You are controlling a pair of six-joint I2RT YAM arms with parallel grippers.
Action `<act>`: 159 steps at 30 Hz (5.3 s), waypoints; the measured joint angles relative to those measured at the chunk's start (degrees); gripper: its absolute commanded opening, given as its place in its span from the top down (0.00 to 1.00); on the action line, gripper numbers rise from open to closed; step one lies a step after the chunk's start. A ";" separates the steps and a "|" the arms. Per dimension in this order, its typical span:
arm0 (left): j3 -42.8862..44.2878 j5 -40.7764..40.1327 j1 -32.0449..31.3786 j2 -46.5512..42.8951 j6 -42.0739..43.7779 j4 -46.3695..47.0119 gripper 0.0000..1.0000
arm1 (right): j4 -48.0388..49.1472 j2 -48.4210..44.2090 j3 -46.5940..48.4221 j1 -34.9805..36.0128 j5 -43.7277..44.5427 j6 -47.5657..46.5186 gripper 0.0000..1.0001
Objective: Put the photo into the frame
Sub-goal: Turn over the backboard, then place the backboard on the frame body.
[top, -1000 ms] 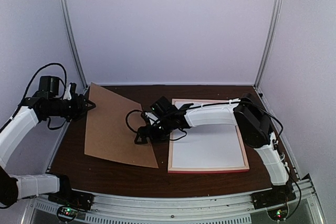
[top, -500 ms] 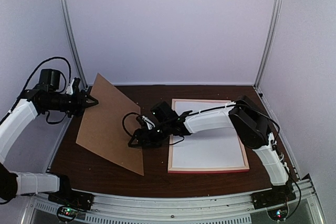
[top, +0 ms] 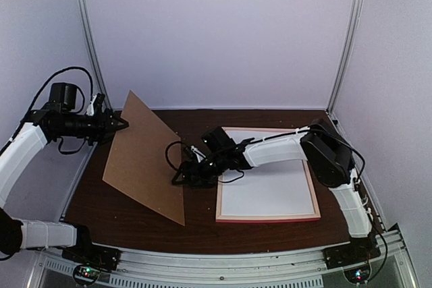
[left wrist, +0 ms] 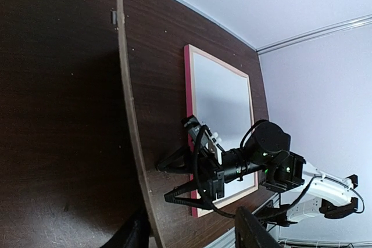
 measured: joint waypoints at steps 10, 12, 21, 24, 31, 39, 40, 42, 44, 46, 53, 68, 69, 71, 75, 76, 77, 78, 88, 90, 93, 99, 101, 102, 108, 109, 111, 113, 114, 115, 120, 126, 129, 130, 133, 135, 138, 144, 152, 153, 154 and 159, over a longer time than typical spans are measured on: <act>2.47 0.17 -5.33 2.08 -0.79 1.14 0.41 | -5.66 -6.75 -1.05 -4.46 1.75 -0.83 0.00; 3.23 0.09 -6.60 2.49 -0.83 1.31 0.40 | -7.15 -8.72 -0.63 -5.07 2.19 -1.29 0.00; 7.08 -0.68 -13.92 5.18 -1.09 3.93 0.36 | -12.39 -12.98 7.69 -5.79 3.15 -1.42 0.00; 8.02 -0.79 -16.04 6.43 -1.11 4.83 0.36 | -12.94 -13.03 10.84 -5.79 3.08 -0.98 0.00; 8.33 -0.81 -18.45 7.13 -1.14 6.73 0.34 | -12.02 -13.03 15.87 -5.79 1.62 2.71 0.00; 8.26 0.76 -19.87 7.37 -1.07 10.14 0.34 | -10.73 -11.37 21.00 -5.79 0.22 6.91 0.00; 8.26 1.16 -20.41 7.65 -1.03 10.58 0.34 | -10.78 -11.06 21.81 -5.79 0.15 7.10 0.01; 8.28 1.68 -21.44 8.50 -0.81 10.80 0.34 | -11.28 -10.67 23.08 -5.79 0.15 7.41 0.00; 8.28 1.99 -22.36 9.44 -0.57 10.97 0.34 | -12.02 -10.51 23.96 -5.79 0.15 7.41 0.01; 8.31 2.38 -23.34 10.58 -0.24 11.10 0.34 | -13.00 -10.40 24.83 -5.79 0.20 7.34 0.01; 8.37 3.63 -25.49 12.37 1.38 11.23 0.31 | -18.32 -10.10 26.95 -5.79 0.85 4.87 0.04; 8.46 2.12 -25.53 12.17 4.70 9.97 0.29 | -37.99 -9.92 33.79 -7.39 7.26 -8.13 0.28; 8.46 1.79 -25.53 12.13 4.83 9.81 0.29 | -39.26 -9.92 33.77 -7.67 7.93 -8.85 0.33; 8.46 1.16 -25.53 11.87 5.05 9.33 0.29 | -41.22 -9.92 33.55 -8.24 9.20 -10.05 0.37; 8.46 -0.15 -25.53 11.37 5.75 8.63 0.29 | -43.34 -9.92 32.00 -9.49 11.06 -12.22 0.44; 8.46 -0.52 -25.53 11.34 5.99 8.55 0.29 | -43.78 -9.92 31.36 -9.92 11.63 -12.68 0.46; 8.46 -0.83 -25.53 11.34 6.14 8.46 0.29 | -44.35 -9.92 30.84 -10.27 12.07 -13.14 0.48; 8.46 -1.16 -25.53 11.34 6.32 8.24 0.29 | -44.78 -9.92 30.32 -10.67 12.41 -13.51 0.50; 8.22 -2.89 -25.53 11.58 7.30 6.86 0.29 | -45.53 -9.92 24.00 -14.14 13.29 -15.06 0.67; 8.22 -3.26 -25.53 11.91 7.54 6.58 0.29 | -45.33 -9.92 23.12 -14.56 13.25 -15.23 0.69; 7.96 -3.72 -25.53 12.52 7.91 6.27 0.29 | -44.74 -9.92 21.79 -15.41 13.09 -15.15 0.74; 6.71 -5.90 -25.53 13.81 8.57 5.57 0.26 | -42.40 -9.94 18.43 -16.81 11.63 -14.67 0.81; 6.36 -6.97 -25.44 14.19 8.72 5.46 0.25 | -40.87 -10.08 17.03 -17.33 10.25 -14.14 0.83; 6.21 -7.63 -25.42 14.36 8.76 5.40 0.25 | -40.17 -10.27 16.33 -17.55 9.79 -13.97 0.84; 4.72 -10.67 -24.81 14.99 8.90 5.40 0.23 | -34.05 -13.77 9.99 -18.34 5.88 -11.45 0.92; 4.42 -11.13 -24.65 15.06 8.90 5.42 0.23 | -33.11 -14.43 9.07 -18.51 5.42 -11.06 0.94; 3.65 -11.69 -24.17 15.26 8.85 5.49 0.23 | -30.97 -15.89 6.82 -18.67 4.24 -9.79 0.97; 2.89 -12.11 -23.61 15.37 8.74 5.64 0.23 | -29.51 -17.40 4.85 -18.93 3.10 -8.48 1.00; 2.51 -12.24 -23.34 15.37 8.63 5.68 0.23 | -29.00 -17.99 4.17 -19.10 2.60 -7.61 1.00; 2.29 -12.28 -23.06 15.41 8.48 5.68 0.23 | -28.39 -18.53 3.50 -19.30 2.14 -7.17 1.00; 1.42 -12.28 -21.97 15.65 7.85 6.25 0.23 | -26.32 -21.00 -0.13 -20.17 1.53 -5.38 1.00; 0.63 -12.24 -21.81 15.91 7.19 7.41 0.22 | -23.02 -23.93 -4.92 -21.49 0.81 -2.51 1.00; 0.55 -12.20 -21.81 16.48 6.73 7.98 0.22 | -21.68 -26.16 -7.19 -22.45 0.63 -1.60 1.00; 0.44 -12.20 -21.81 16.68 6.47 8.37 0.22 | -21.22 -27.12 -7.91 -22.82 0.59 -1.36 1.00; 0.15 -12.09 -21.81 17.31 5.64 9.18 0.22 | -19.67 -30.60 -10.38 -24.41 0.35 -0.92 1.00; -0.17 -11.87 -21.81 17.92 4.90 9.77 0.22 | -18.71 -33.16 -11.98 -25.79 -0.02 -0.24 1.00; -0.59 -11.08 -21.81 18.88 3.80 11.15 0.22 | -17.81 -36.63 -14.03 -27.82 -0.48 0.33 1.00; -1.90 -8.66 -21.81 21.18 1.33 15.47 0.22 | -16.41 -44.39 -19.58 -33.88 -2.43 1.77 1.00; -3.58 -7.37 -22.51 24.98 -1.51 20.94 0.22 | -15.39 -50.45 -25.79 -42.51 -5.16 2.64 1.00; -3.58 -7.45 -22.82 25.29 -1.53 21.24 0.22 | -15.39 -50.99 -26.56 -43.54 -5.57 2.64 1.00; -3.56 -7.61 -23.34 25.77 -1.53 21.55 0.22 | -15.37 -51.41 -27.26 -44.44 -5.95 2.60 1.00; -1.29 -9.31 -27.06 30.82 -1.18 21.92 0.22 | -15.17 -54.18 -31.87 -49.29 -8.09 2.45 1.00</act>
